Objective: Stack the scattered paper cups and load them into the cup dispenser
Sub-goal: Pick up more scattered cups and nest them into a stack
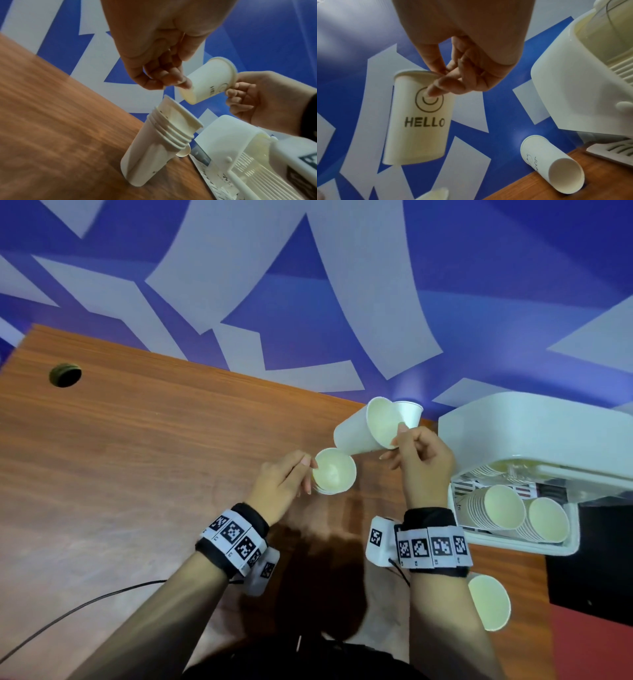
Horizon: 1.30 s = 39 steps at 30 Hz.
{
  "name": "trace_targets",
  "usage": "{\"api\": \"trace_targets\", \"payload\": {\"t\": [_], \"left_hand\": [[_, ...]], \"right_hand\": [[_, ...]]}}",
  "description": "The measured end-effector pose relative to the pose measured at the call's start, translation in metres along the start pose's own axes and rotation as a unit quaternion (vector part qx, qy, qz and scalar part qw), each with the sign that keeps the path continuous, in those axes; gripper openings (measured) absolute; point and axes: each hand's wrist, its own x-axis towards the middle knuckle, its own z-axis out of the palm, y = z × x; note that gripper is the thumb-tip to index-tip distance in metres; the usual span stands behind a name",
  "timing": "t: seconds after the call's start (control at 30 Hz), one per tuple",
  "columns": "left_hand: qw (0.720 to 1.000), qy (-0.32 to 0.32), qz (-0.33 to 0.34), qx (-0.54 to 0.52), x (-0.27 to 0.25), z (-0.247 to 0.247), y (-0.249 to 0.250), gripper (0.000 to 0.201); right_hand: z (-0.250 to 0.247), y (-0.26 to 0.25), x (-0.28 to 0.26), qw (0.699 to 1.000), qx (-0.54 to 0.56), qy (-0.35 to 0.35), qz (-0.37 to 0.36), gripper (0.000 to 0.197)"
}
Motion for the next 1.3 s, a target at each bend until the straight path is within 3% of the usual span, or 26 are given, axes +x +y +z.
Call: {"api": "trace_targets", "payload": {"t": [0.13,0.37,0.5,0.7,0.83,0.93,1.17,1.3], "left_hand": [[0.998,0.044,-0.053,-0.012,0.001,-0.001,-0.011,0.026],[0.992,0.068,-0.102,-0.018,0.002,0.001,-0.022,0.025],[0.990,0.075,-0.112,-0.027,0.006,0.000,-0.026,0.026],[0.990,0.077,-0.116,-0.030,0.015,0.000,-0.030,0.027],[0.990,0.080,-0.111,-0.025,0.020,0.002,-0.032,0.026],[0.990,0.080,-0.116,-0.018,0.022,0.003,-0.031,0.028],[0.990,0.074,-0.117,-0.016,0.021,0.006,-0.028,0.028],[0.991,0.071,-0.115,-0.020,0.020,0.007,-0.026,0.027]], "right_hand": [[0.000,0.002,-0.013,0.998,-0.001,-0.054,-0.010,0.029],[0.006,0.018,-0.022,0.983,-0.094,-0.149,-0.048,0.020],[0.007,0.032,0.005,0.990,-0.107,-0.095,0.008,0.024],[0.010,0.057,0.065,0.963,-0.267,-0.014,0.021,0.020],[0.015,0.065,0.092,0.911,-0.410,-0.020,0.047,0.037],[0.020,0.069,0.099,0.888,-0.453,-0.017,0.082,0.047],[0.026,0.073,0.104,0.855,-0.499,-0.039,0.135,0.054],[0.026,0.070,0.103,0.854,-0.493,-0.048,0.157,0.053]]}}
